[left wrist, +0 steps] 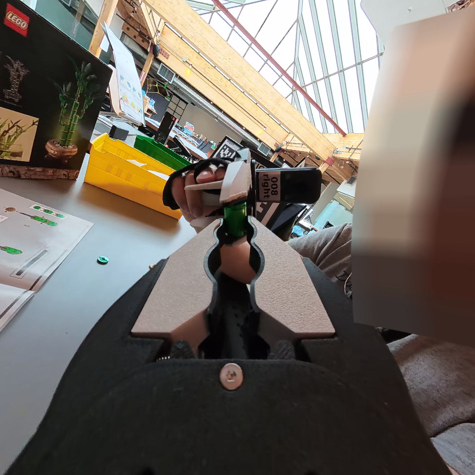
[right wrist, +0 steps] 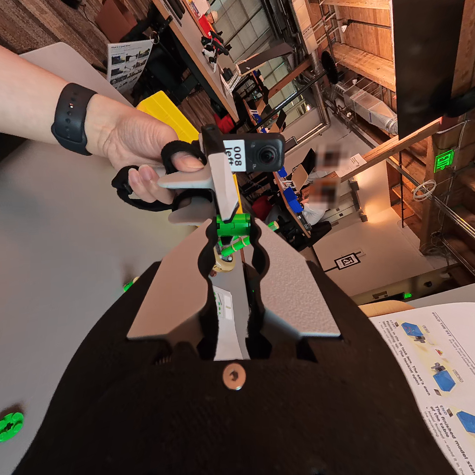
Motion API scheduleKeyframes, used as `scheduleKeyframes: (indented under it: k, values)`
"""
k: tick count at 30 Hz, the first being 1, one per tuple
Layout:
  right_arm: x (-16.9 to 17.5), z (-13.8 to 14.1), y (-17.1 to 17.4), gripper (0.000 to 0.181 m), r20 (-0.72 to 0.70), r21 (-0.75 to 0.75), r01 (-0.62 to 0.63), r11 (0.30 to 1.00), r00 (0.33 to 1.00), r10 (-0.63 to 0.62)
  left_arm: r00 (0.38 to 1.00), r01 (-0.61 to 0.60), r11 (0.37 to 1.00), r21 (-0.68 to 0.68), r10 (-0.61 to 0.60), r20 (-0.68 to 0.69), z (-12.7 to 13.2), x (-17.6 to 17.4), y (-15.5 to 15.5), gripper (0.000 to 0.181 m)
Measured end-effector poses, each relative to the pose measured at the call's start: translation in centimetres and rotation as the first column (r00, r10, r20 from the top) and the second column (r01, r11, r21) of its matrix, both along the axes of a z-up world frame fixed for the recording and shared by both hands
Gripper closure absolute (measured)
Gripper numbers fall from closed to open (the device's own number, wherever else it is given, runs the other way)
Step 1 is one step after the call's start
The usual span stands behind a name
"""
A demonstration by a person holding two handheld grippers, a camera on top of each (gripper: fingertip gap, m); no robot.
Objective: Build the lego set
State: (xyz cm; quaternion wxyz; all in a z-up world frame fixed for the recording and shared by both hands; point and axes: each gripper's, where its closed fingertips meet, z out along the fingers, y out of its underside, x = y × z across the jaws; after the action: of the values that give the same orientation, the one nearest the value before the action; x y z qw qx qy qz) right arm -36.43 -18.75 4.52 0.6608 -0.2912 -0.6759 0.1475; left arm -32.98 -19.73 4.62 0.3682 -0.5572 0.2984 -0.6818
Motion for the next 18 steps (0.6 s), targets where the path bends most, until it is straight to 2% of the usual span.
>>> scheduleKeyframes:
  k: [7, 9, 10, 14, 18]
  values:
    - [0.2, -0.5, -0.1, 0.157, 0.033, -0.072, -0.04, 0.997, 0.999, 0.043, 1.0, 0.017, 0.999, -0.036, -0.017, -0.011, -0.4, 0.2, 0.0, 0.168]
    - [0.2, -0.5, 0.0, 0.144, 0.033, -0.043, -0.029, 0.999, 0.999, 0.03, 0.999, 0.033, 0.997, -0.063, -0.034, -0.016, -0.7, 0.4, 0.1, 0.168]
    - [0.2, -0.7, 0.2, 0.144, 0.054, -0.048, -0.017, 0.999, 0.998, 0.02, 0.999, 0.037, 0.997, -0.069, -0.039, -0.015, -0.8, 0.5, 0.1, 0.168]
    - [0.1, -1.4, 0.0, 0.158, 0.085, -0.051, -0.029, 0.998, 0.996, 0.034, 0.997, 0.068, 0.996, -0.064, -0.069, -0.016, -0.8, 0.6, -0.4, 0.168]
    - [0.3, -1.6, -0.2, 0.158, 0.096, -0.054, -0.048, 0.997, 0.994, 0.053, 0.996, 0.083, 0.994, -0.065, -0.085, -0.028, -0.9, 0.7, -0.6, 0.168]
